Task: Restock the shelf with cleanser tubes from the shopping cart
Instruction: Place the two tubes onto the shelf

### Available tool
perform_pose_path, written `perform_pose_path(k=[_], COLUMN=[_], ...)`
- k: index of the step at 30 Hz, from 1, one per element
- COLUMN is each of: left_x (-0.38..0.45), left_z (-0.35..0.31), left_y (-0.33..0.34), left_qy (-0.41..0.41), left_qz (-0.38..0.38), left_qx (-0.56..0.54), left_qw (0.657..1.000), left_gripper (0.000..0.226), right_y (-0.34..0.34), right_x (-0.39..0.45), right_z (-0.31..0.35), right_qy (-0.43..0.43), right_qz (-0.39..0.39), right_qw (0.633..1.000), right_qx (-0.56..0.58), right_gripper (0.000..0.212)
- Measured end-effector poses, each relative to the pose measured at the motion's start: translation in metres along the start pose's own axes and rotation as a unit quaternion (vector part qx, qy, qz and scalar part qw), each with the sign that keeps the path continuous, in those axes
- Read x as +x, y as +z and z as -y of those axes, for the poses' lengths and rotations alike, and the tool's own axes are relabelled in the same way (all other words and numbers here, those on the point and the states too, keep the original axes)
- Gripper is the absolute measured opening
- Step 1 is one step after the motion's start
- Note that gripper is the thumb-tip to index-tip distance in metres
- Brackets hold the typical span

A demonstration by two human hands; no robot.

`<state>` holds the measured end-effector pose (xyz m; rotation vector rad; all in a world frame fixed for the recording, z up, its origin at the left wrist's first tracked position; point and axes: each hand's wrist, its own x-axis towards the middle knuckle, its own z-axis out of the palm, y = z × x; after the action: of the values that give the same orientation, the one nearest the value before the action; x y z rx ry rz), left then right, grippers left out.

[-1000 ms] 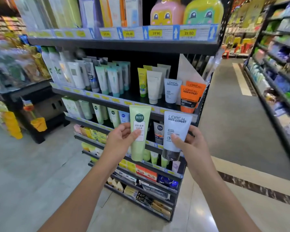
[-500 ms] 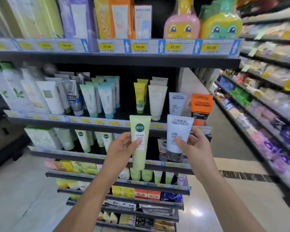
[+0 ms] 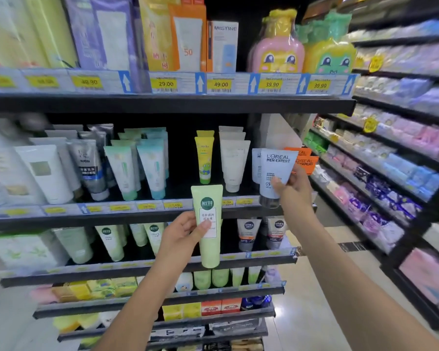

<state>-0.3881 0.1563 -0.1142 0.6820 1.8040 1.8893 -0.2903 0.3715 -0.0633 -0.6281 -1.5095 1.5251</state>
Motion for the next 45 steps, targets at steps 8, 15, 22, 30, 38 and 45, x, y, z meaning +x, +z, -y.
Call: perform_pose_path(k=[8,15,22,30,38,45], left_x=[0.017,0.025,0.030,0.031,0.030,0.028], left_z=[-0.008,-0.002,0.006,0.012,0.012,0.008], left_y=[0.002,0.011,0.018,0.019,0.027,0.029], left_qy=[0.016,0.004,-0.009,-0.013,-0.016,-0.010], left_qz=[0.013,-0.004,-0.001,-0.003,-0.002,-0.006], left_qx=[0.016,0.023,0.027,0.039,0.036,0.037], left_qw=[1.000,1.000,1.000,0.999,0.999,0.999], left_gripper=[0.022,0.022,0.023,0.023,0.024,0.026], right_y=[0.015,0.017,0.015,0.014,0.009,0.005], right_x=[0.033,0.061,0.071,0.070,0.067,0.064], right_z=[-0.012,-0.021,-0.037,-0.037,-0.032,-0.032], right_qy=[-0.008,0.020,0.040,0.028,0.029,0.017], right_qz=[-0.011,0.002,0.000,-0.009,0.022,0.010], right_qw=[0.999,0.998,0.985,0.972,0.968,0.959], right_qx=[-0.034,-0.064,-0.166,-0.231,-0.247,-0.282], right_gripper=[0.041,0.043,0.046,0.041,0.035,0.034])
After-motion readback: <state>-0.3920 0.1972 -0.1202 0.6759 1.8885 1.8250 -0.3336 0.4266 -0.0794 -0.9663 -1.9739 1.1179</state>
